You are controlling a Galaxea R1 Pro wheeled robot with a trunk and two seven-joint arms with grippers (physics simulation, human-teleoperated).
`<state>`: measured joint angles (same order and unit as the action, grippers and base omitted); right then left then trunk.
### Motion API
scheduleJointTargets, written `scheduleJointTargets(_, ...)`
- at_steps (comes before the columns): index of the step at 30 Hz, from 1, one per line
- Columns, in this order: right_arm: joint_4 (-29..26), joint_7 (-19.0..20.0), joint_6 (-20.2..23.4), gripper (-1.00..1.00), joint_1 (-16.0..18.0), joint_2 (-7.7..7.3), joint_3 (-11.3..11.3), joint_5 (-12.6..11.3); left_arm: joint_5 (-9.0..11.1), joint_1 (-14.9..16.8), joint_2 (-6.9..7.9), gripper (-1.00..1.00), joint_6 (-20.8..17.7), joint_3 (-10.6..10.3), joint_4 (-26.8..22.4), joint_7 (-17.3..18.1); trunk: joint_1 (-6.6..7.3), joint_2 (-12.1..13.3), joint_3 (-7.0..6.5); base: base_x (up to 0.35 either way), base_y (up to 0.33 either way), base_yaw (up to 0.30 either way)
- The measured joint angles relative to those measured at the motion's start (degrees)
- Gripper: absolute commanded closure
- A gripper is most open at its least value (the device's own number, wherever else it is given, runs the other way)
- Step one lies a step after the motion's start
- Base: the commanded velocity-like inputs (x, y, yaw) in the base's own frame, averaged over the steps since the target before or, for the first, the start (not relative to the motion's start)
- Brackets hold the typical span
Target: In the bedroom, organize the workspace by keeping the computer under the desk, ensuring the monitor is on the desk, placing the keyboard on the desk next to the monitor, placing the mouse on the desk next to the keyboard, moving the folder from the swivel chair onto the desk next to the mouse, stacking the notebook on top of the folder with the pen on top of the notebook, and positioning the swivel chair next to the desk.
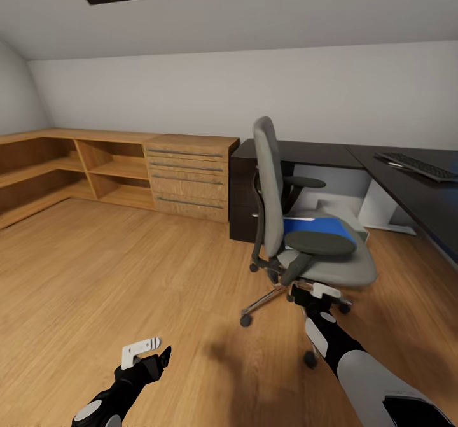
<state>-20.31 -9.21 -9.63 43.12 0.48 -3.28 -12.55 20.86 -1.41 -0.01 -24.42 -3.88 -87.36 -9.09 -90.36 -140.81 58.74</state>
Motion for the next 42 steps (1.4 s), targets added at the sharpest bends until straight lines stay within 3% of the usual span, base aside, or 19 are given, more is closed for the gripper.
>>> scheduleJointTargets(17,0.0,0.2,0.0,-1.00,0.0,0.01,0.2,0.1,0.1,0.0,-0.08,-1.00,0.0,0.0,0.0,-0.1,0.00,0.0,0.00,0.000,0.000,0.245)
scheduleJointTargets(26,0.0,0.2,0.0,-1.00,0.0,0.00,0.2,0.1,0.1,0.0,-0.07,-1.00,0.0,0.0,0.1,-0.1,-0.02,0.0,0.00,-0.066,0.003,0.018)
scheduleJointTargets(42,0.0,0.3,0.0,-1.00,0.0,0.00,0.2,0.1,0.2,0.0,-0.06,-1.00,0.0,0.1,0.1,-0.1,-0.03,0.0,0.00,-0.294,0.019,-0.030)
